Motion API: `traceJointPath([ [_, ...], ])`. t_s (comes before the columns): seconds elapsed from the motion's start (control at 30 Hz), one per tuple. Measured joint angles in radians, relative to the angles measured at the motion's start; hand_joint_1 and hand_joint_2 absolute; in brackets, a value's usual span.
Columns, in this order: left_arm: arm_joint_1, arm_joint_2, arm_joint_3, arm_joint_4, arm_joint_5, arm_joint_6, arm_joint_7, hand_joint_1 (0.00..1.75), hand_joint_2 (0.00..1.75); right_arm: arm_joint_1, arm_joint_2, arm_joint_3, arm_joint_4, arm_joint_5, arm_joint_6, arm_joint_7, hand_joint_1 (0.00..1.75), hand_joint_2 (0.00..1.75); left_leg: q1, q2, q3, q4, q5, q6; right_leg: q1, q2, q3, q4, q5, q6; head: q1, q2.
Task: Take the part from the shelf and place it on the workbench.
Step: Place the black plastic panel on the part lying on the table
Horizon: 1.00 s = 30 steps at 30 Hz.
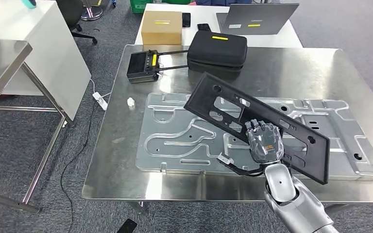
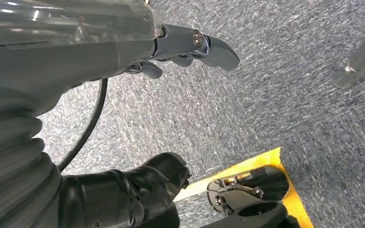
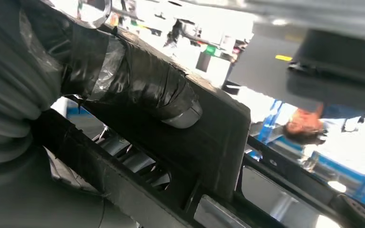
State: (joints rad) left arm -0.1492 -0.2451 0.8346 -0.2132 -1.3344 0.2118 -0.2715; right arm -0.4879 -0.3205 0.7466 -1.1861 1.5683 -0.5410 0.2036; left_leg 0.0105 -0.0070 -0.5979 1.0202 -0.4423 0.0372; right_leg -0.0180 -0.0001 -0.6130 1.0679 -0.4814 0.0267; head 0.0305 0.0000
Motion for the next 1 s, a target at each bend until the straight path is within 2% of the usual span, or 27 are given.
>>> traceJointPath([
  [0.03, 0.000, 0.000, 0.000, 0.000, 0.001, -0.002, 0.000, 0.00, 1.75, -0.006, -0.007, 0.019, 0.010, 0.000, 0.001, 0.008, 1.75, 1.75, 0.001, 0.000, 0.000, -0.002, 0.002, 0.005, -0.001, 0.000, -0.022, 0.049, -0.029, 0.004, 0.000, 0.000],
  [0.1, 0.001, 0.000, 0.000, 0.000, 0.004, -0.007, -0.002, 0.00, 1.75, -0.019, -0.014, 0.053, 0.035, 0.000, 0.006, 0.023, 1.75, 1.75, -0.002, 0.000, -0.003, -0.002, 0.003, 0.008, -0.001, 0.000, -0.086, 0.184, -0.091, 0.008, 0.000, 0.000],
  [0.13, 0.001, 0.000, 0.000, 0.000, 0.008, -0.011, -0.004, 0.00, 1.75, -0.027, -0.015, 0.074, 0.056, 0.000, 0.010, 0.034, 1.75, 1.75, -0.004, 0.000, -0.003, -0.001, 0.002, 0.009, -0.001, 0.000, -0.110, 0.233, -0.104, 0.008, 0.000, 0.000],
  [0.17, 0.002, 0.001, 0.000, 0.000, 0.011, -0.015, -0.006, 0.00, 1.75, -0.036, -0.015, 0.096, 0.079, 0.000, 0.012, 0.046, 1.75, 1.75, -0.006, 0.000, -0.003, -0.001, 0.002, 0.009, -0.001, 0.000, -0.118, 0.247, -0.098, 0.006, 0.000, 0.000],
  [0.2, 0.002, 0.001, 0.000, 0.000, 0.014, -0.018, -0.009, 0.00, 1.75, -0.047, -0.015, 0.117, 0.103, -0.001, 0.014, 0.054, 1.75, 1.75, -0.007, 0.000, -0.002, -0.001, 0.002, 0.009, 0.000, 0.000, -0.105, 0.219, -0.072, 0.003, 0.000, 0.000],
  [0.27, 0.001, 0.001, 0.000, 0.000, 0.018, -0.021, -0.016, 0.00, 1.75, -0.071, -0.013, 0.151, 0.146, -0.002, 0.013, 0.059, 1.75, 1.75, -0.010, 0.000, 0.001, -0.001, 0.001, 0.008, 0.005, 0.000, -0.040, 0.084, -0.005, -0.011, 0.000, 0.000],
  [0.3, 0.000, 0.001, 0.000, 0.000, 0.020, -0.022, -0.019, 0.00, 1.75, -0.083, -0.011, 0.165, 0.166, -0.003, 0.012, 0.059, 1.72, 1.75, -0.012, 0.000, 0.002, 0.000, 0.001, 0.006, 0.009, -0.001, -0.010, 0.021, 0.017, -0.018, 0.000, 0.000],
  [0.33, -0.001, 0.001, 0.000, 0.000, 0.022, -0.023, -0.021, 0.00, 1.75, -0.092, -0.008, 0.177, 0.184, -0.003, 0.011, 0.060, 1.70, 1.75, -0.012, 0.000, 0.002, 0.000, 0.001, 0.003, 0.013, -0.001, 0.009, -0.020, 0.027, -0.023, 0.000, 0.000],
  [0.4, -0.001, 0.001, 0.000, 0.000, 0.025, -0.026, -0.023, 0.00, 1.75, -0.105, -0.002, 0.197, 0.214, -0.003, 0.009, 0.063, 1.66, 1.75, -0.012, 0.000, 0.002, -0.001, 0.001, -0.006, 0.020, -0.002, 0.018, -0.041, 0.027, -0.028, 0.000, 0.000],
  [0.47, 0.000, 0.004, 0.000, 0.000, 0.027, -0.031, -0.024, 0.00, 1.75, -0.118, 0.005, 0.215, 0.239, -0.003, 0.007, 0.067, 1.66, 1.75, -0.012, 0.001, 0.002, 0.004, -0.007, -0.018, 0.014, -0.003, 0.026, -0.052, 0.033, -0.038, -0.001, 0.000],
  [0.5, 0.000, 0.006, 0.000, 0.000, 0.029, -0.034, -0.024, 0.00, 1.75, -0.125, 0.009, 0.223, 0.252, -0.004, 0.006, 0.070, 1.66, 1.75, -0.011, 0.001, -0.005, 0.024, -0.023, -0.023, 0.010, -0.004, 0.031, -0.059, 0.037, -0.044, -0.002, 0.000],
  [0.53, 0.000, 0.007, 0.000, 0.000, 0.031, -0.037, -0.024, 0.00, 1.75, -0.130, 0.013, 0.230, 0.263, -0.004, 0.005, 0.073, 1.65, 1.75, -0.010, 0.001, -0.022, 0.065, -0.049, -0.028, 0.006, -0.006, 0.035, -0.064, 0.040, -0.049, -0.003, 0.000],
  [0.6, 0.001, 0.008, 0.000, 0.000, 0.035, -0.043, -0.025, 0.00, 1.75, -0.135, 0.018, 0.240, 0.281, -0.004, 0.004, 0.078, 1.66, 1.75, -0.004, 0.001, -0.077, 0.190, -0.112, -0.036, 0.006, -0.008, 0.035, -0.065, 0.042, -0.052, -0.006, 0.000],
  [0.63, 0.003, 0.009, 0.000, 0.000, 0.036, -0.045, -0.024, 0.00, 1.31, -0.137, 0.020, 0.243, 0.288, -0.004, 0.003, 0.080, 1.66, 1.75, -0.001, 0.001, -0.101, 0.243, -0.131, -0.040, 0.006, -0.009, 0.034, -0.065, 0.042, -0.052, -0.006, 0.000],
  [0.67, 0.005, 0.010, 0.000, 0.000, 0.036, -0.046, -0.024, 0.00, 0.87, -0.139, 0.021, 0.245, 0.294, -0.004, 0.002, 0.080, 1.67, 1.75, 0.002, 0.002, -0.110, 0.266, -0.131, -0.043, 0.005, -0.008, 0.034, -0.064, 0.042, -0.052, -0.006, 0.000],
  [0.7, 0.006, 0.011, 0.000, 0.000, 0.036, -0.046, -0.024, 0.00, 0.44, -0.141, 0.023, 0.248, 0.300, -0.005, 0.001, 0.080, 1.68, 1.75, 0.005, 0.002, -0.100, 0.248, -0.113, -0.046, 0.004, -0.007, 0.035, -0.063, 0.041, -0.051, -0.006, 0.000],
  [0.73, 0.006, 0.013, 0.000, 0.000, 0.036, -0.046, -0.024, 0.00, 0.00, -0.143, 0.024, 0.249, 0.304, -0.005, 0.001, 0.080, 1.68, 1.75, 0.008, 0.002, -0.071, 0.196, -0.082, -0.048, 0.003, -0.006, 0.035, -0.061, 0.040, -0.049, -0.006, 0.000],
  [0.8, 0.005, 0.014, 0.000, 0.000, 0.036, -0.041, -0.020, 0.00, 0.00, -0.150, 0.026, 0.251, 0.312, -0.006, 0.003, 0.080, 1.65, 1.75, 0.011, 0.002, -0.002, 0.062, -0.033, -0.047, 0.002, 0.000, 0.034, -0.052, 0.036, -0.039, -0.006, 0.000],
  [0.83, 0.004, 0.015, 0.000, 0.000, 0.035, -0.035, -0.015, 0.00, 0.00, -0.154, 0.027, 0.252, 0.317, -0.006, 0.006, 0.079, 1.50, 1.75, 0.011, 0.001, 0.020, 0.021, -0.024, -0.042, 0.004, 0.002, 0.033, -0.048, 0.034, -0.032, -0.006, 0.000],
  [0.87, 0.003, 0.015, 0.000, 0.000, 0.034, -0.028, -0.010, 0.00, 0.00, -0.157, 0.027, 0.252, 0.323, -0.006, 0.008, 0.079, 1.09, 1.75, 0.009, 0.000, 0.030, 0.002, -0.024, -0.036, 0.005, 0.004, 0.032, -0.047, 0.033, -0.025, -0.005, 0.000],
  [0.93, 0.002, 0.014, 0.000, 0.000, 0.032, -0.018, -0.002, 0.00, 0.00, -0.160, 0.029, 0.252, 0.335, -0.006, 0.012, 0.078, 0.28, 1.75, 0.006, 0.000, 0.033, 0.000, -0.021, -0.020, 0.005, 0.007, 0.033, -0.050, 0.036, -0.011, -0.004, 0.000],
  [0.97, 0.002, 0.014, -0.001, 0.000, 0.032, -0.015, -0.001, 0.00, 0.00, -0.160, 0.030, 0.252, 0.340, -0.006, 0.011, 0.078, 0.01, 1.75, 0.006, 0.001, 0.034, -0.004, -0.017, -0.012, 0.004, 0.007, 0.033, -0.047, 0.033, -0.005, -0.004, 0.000],
  [1.0, 0.002, 0.014, -0.001, 0.000, 0.032, -0.014, 0.000, 0.00, 0.00, -0.160, 0.031, 0.252, 0.345, -0.006, 0.010, 0.079, 0.00, 1.31, 0.007, 0.002, 0.034, -0.007, -0.013, -0.005, 0.002, 0.006, 0.026, -0.031, 0.020, -0.001, -0.004, 0.000],
])
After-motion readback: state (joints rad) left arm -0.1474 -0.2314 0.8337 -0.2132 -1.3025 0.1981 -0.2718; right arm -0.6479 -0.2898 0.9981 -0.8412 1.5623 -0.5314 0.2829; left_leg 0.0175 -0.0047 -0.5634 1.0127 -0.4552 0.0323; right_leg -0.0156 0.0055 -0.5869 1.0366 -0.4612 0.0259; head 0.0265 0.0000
